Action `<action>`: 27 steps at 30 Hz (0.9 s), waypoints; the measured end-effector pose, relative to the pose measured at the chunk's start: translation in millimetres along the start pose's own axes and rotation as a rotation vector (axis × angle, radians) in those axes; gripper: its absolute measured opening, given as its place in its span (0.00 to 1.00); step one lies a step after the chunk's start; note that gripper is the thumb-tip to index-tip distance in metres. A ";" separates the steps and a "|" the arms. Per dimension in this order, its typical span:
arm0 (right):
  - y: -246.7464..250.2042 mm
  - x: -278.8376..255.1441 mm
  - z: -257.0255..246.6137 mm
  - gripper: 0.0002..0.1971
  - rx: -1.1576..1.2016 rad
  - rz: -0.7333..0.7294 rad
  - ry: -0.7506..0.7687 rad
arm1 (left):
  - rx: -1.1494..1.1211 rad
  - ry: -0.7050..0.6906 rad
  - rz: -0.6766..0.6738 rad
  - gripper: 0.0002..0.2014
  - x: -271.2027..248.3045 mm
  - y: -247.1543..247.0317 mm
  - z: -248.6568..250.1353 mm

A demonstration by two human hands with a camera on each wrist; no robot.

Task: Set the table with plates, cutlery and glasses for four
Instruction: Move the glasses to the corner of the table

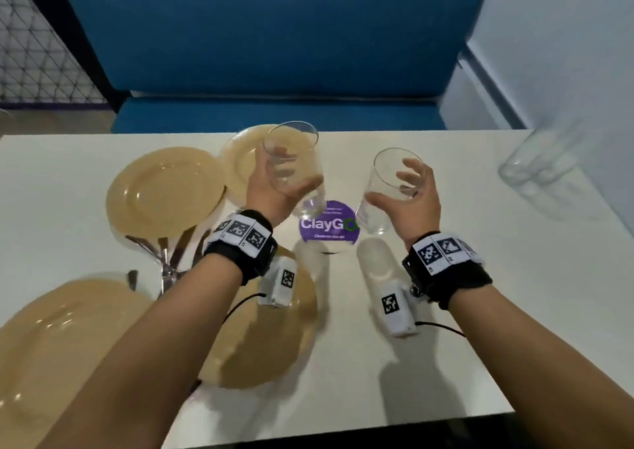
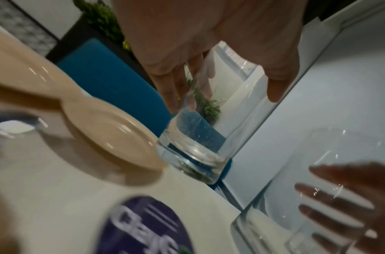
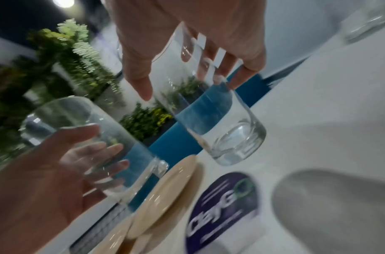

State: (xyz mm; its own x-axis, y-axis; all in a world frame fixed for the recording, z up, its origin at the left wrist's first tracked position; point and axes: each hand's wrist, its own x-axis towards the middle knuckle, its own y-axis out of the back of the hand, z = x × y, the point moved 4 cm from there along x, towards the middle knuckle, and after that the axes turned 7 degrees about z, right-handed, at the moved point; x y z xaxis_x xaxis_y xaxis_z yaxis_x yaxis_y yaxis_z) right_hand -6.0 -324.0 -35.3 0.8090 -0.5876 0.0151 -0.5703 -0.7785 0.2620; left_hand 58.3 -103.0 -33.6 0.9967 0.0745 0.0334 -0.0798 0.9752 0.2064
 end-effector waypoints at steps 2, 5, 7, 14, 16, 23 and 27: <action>35.7 18.6 15.2 0.37 -0.008 0.068 -0.045 | -0.023 0.031 -0.019 0.32 -3.8 -38.7 4.0; 82.9 40.8 36.3 0.37 -0.023 0.159 -0.084 | -0.026 0.070 -0.062 0.31 -12.1 -96.3 6.7; 113.0 51.1 49.6 0.37 -0.022 0.208 -0.104 | -0.025 0.098 -0.078 0.32 -20.2 -130.8 7.8; 213.0 105.0 90.7 0.37 -0.024 0.292 -0.163 | 0.105 0.074 -0.228 0.33 -43.3 -260.4 20.3; 238.5 124.0 102.0 0.38 -0.043 0.276 -0.170 | 0.137 0.072 -0.273 0.33 -50.4 -299.3 22.1; 313.6 189.3 126.7 0.38 -0.077 0.203 -0.169 | 0.166 0.055 -0.350 0.36 -65.2 -417.1 33.9; 337.3 217.3 135.9 0.38 -0.086 0.127 -0.181 | 0.172 0.050 -0.367 0.36 -63.0 -456.7 36.5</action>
State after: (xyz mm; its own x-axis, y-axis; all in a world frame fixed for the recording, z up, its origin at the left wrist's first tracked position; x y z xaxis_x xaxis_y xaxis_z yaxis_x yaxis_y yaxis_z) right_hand -41.9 -744.3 -74.7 0.6883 -0.7158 -0.1178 -0.6457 -0.6786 0.3501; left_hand 31.4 -560.6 -94.2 0.9589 -0.2575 -0.1196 0.2835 0.8904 0.3561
